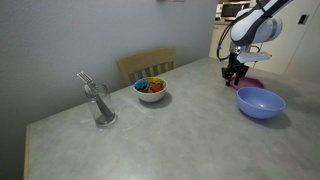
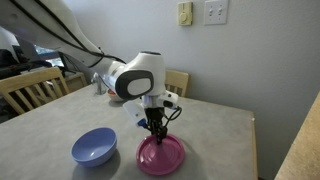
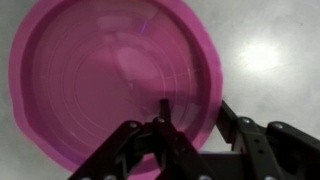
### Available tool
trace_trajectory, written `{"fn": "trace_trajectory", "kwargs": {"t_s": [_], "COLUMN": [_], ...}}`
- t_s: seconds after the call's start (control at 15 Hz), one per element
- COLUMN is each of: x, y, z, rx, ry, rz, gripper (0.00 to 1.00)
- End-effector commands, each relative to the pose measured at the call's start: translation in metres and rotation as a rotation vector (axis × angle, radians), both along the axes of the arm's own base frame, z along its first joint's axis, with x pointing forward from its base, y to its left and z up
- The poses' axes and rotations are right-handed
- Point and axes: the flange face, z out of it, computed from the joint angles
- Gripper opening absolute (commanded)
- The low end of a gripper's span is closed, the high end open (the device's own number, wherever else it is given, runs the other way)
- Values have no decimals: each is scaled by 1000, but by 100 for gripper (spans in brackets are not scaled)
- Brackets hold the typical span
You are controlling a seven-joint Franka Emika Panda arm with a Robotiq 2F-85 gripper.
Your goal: Put the pink lid on the blue bowl.
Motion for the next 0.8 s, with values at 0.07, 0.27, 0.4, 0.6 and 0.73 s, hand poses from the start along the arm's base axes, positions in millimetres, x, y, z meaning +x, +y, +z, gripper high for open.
{"fn": "trace_trajectory", "kwargs": {"t_s": [0.07,0.27,0.4,0.6,0.73], "x": [-3,-3,-2,-5,-7], "y": [-2,-2,-2,-1,1], "z": [-4,-4,-3,5,14], "rx": [27,28,28,11,-39], "ry": [17,17,16,18,12], "rz": [2,4,5,0,-2], "gripper": [14,0,3,3,3]}}
